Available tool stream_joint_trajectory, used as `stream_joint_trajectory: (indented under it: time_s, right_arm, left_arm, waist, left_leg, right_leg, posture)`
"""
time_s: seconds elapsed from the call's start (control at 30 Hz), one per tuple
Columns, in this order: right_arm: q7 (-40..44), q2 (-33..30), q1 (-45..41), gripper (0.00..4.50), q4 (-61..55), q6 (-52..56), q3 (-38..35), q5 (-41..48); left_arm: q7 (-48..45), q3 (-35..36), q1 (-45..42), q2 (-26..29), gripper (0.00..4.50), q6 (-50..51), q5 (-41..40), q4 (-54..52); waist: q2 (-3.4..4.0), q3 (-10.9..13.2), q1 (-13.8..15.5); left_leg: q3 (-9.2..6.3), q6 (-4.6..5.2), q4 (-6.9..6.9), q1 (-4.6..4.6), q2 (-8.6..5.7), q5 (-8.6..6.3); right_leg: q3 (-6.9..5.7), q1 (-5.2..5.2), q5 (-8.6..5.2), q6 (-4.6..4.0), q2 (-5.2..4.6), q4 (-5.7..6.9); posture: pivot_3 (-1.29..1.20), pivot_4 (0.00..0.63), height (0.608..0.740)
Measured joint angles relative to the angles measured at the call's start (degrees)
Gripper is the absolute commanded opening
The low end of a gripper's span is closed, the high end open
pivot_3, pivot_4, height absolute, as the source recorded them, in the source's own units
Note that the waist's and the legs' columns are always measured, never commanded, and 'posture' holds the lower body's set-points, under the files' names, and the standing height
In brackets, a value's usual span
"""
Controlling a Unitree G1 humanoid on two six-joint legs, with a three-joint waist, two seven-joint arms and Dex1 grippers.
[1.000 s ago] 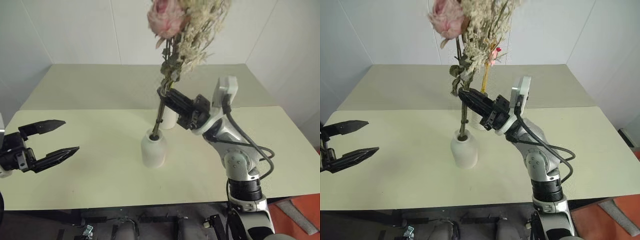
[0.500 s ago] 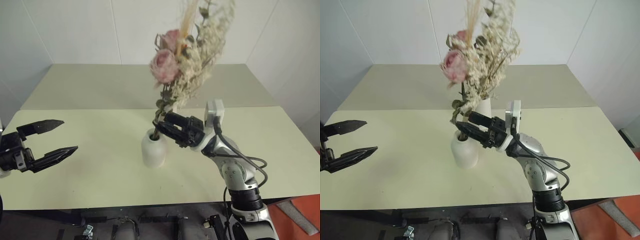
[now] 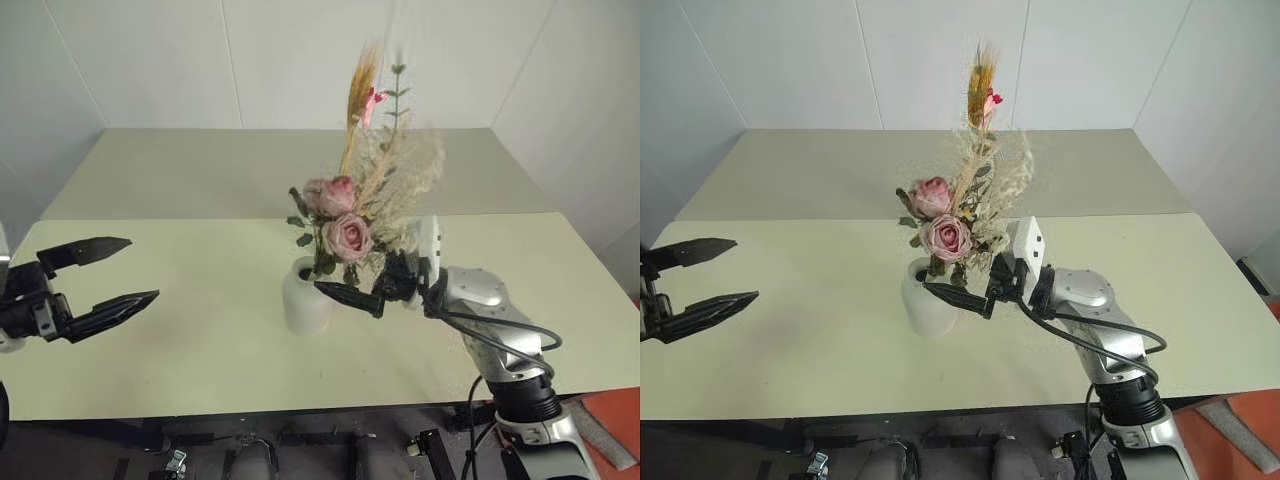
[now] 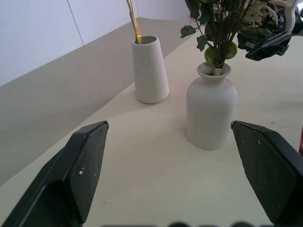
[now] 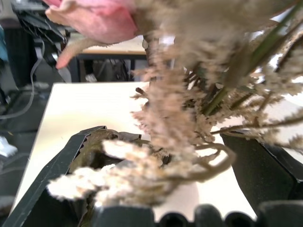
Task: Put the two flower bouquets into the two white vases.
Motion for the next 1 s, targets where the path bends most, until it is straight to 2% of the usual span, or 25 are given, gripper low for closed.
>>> stream_joint_trajectory:
  time_s: [0.2,0.47,0.63,0.77,1.0]
  right_arm:
    - [3.87,-7.66,3.17,4.47,1.43,-1.18,-3.19,-0.60]
    - [17.27,-22.89,9.73,4.47,11.80,-5.47,-21.01,4.60]
    - [27.93,-34.54,11.10,4.47,24.78,-7.89,-30.45,5.87]
    - [31.12,-37.90,10.53,4.47,30.65,-8.41,-33.91,6.59]
    - [30.49,-37.98,10.71,4.47,32.89,-10.98,-34.06,5.84]
  left_arm:
    - [-0.01,-0.06,0.00,-0.05,4.50,-0.48,0.05,0.06]
    - [0.07,1.46,0.89,-0.49,4.50,-0.51,0.04,-0.06]
    - [0.05,1.57,0.91,-0.60,4.50,-0.52,0.02,0.02]
    - [-0.07,1.55,0.48,-0.62,4.50,-0.62,0.02,0.17]
    - [-1.05,1.44,0.15,-0.45,4.50,-0.64,0.06,2.35]
  waist:
    - [-0.01,0.00,0.56]
    - [-0.02,0.00,1.63]
    - [-0.01,0.00,1.52]
    - [-0.02,0.00,0.96]
    - [0.00,0.00,1.20]
  left_leg:
    - [0.01,0.00,0.00,0.00,-0.01,0.00]
    - [0.02,0.01,0.01,0.06,-0.04,0.00]
    - [0.04,0.01,0.02,0.13,-0.06,0.00]
    - [0.06,0.01,0.02,0.25,-0.05,0.00]
    - [0.08,0.01,0.02,0.25,-0.05,0.00]
  right_leg:
    - [0.00,0.01,-0.03,0.02,-0.01,-0.02]
    - [0.01,0.10,-0.37,0.14,-0.04,-0.04]
    - [0.03,0.13,-0.38,0.15,-0.07,-0.03]
    - [0.06,0.18,-0.38,0.15,-0.06,-0.02]
    - [0.07,0.18,-0.38,0.17,-0.07,-0.01]
  posture:
    - [0.00,0.150,0.740]
    - [0.00,0.150,0.740]
    - [0.00,0.150,0.740]
    - [0.00,0.150,0.740]
    - [0.00,0.150,0.740]
